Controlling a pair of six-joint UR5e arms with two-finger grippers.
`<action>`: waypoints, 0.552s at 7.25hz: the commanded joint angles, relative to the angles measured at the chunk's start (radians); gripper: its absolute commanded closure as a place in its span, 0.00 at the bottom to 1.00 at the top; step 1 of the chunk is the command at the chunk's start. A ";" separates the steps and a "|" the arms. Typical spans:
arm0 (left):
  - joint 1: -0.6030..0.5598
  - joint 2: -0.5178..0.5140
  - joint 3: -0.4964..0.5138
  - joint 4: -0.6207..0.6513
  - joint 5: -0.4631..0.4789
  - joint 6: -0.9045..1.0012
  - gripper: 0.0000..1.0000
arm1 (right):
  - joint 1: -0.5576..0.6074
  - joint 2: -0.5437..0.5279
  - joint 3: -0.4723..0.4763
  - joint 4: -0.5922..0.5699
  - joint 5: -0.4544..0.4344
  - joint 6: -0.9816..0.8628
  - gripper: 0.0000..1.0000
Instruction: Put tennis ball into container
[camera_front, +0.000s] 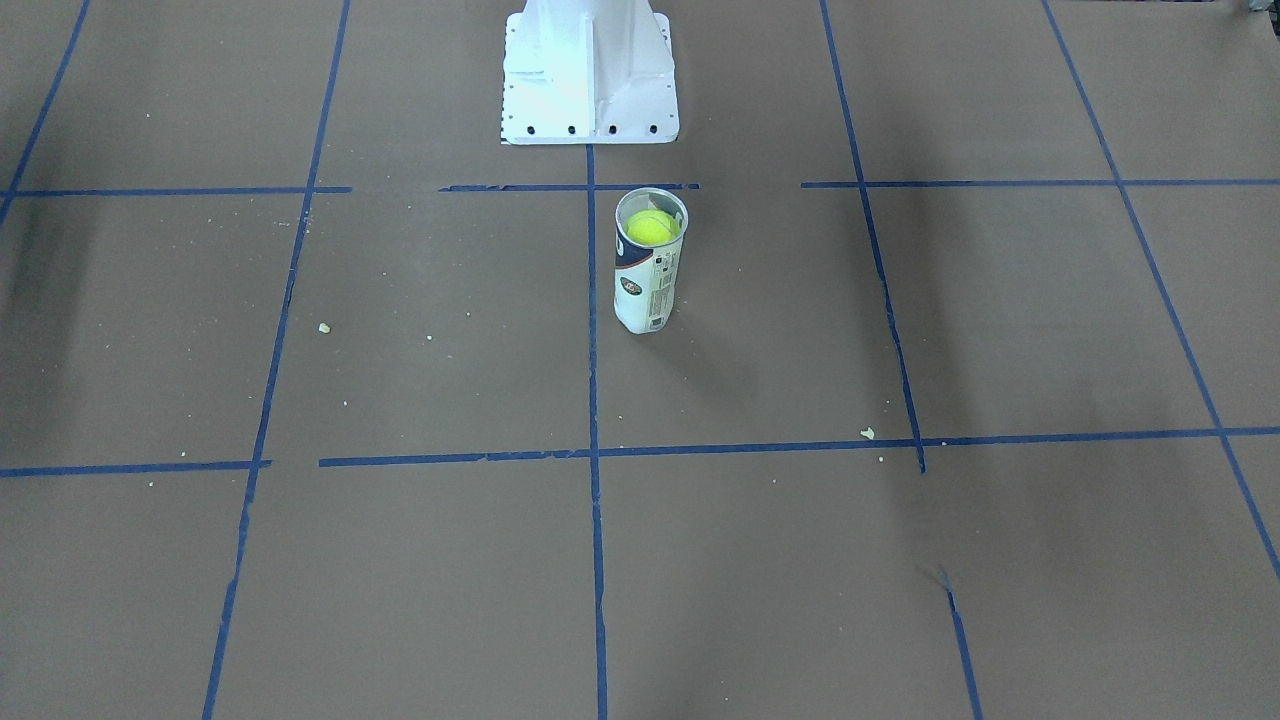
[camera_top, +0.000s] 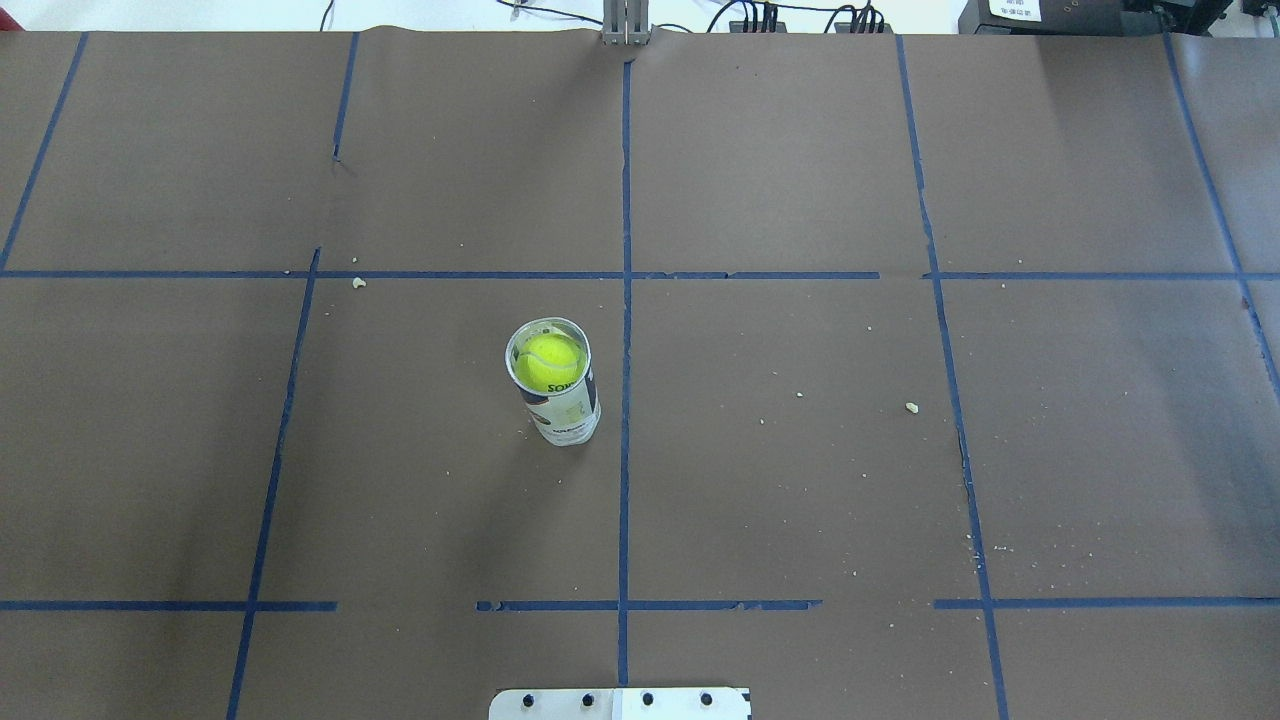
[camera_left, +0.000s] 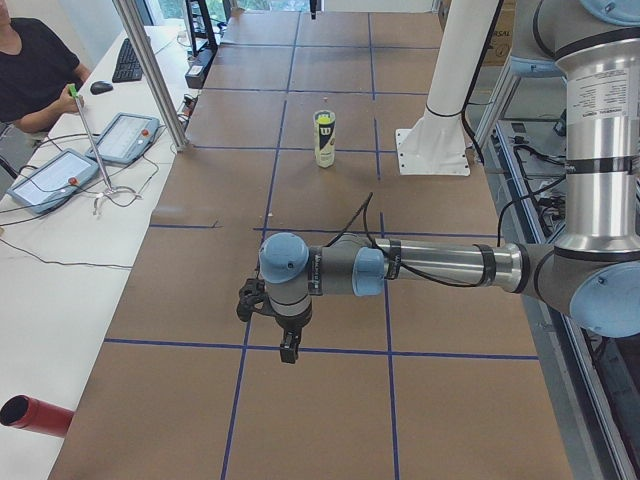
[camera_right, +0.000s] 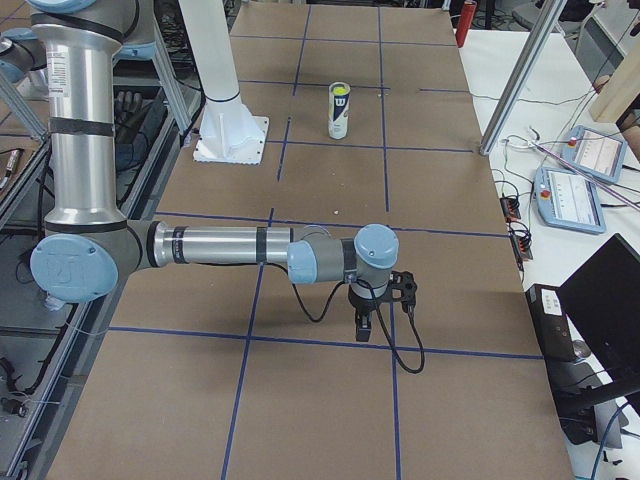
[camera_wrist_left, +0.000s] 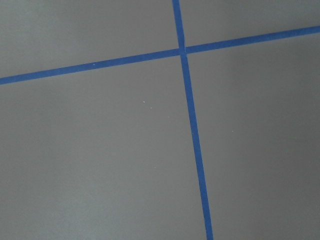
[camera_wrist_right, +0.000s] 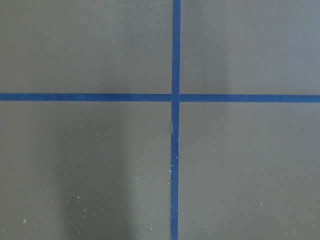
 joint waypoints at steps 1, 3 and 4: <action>-0.011 -0.003 -0.001 -0.004 -0.020 -0.001 0.00 | 0.000 0.000 0.000 0.000 0.000 0.000 0.00; -0.011 -0.003 0.002 -0.012 -0.020 -0.006 0.00 | 0.000 0.000 0.000 0.000 0.000 0.000 0.00; -0.011 -0.009 0.002 -0.012 -0.020 -0.006 0.00 | 0.000 0.000 0.000 0.000 0.000 0.000 0.00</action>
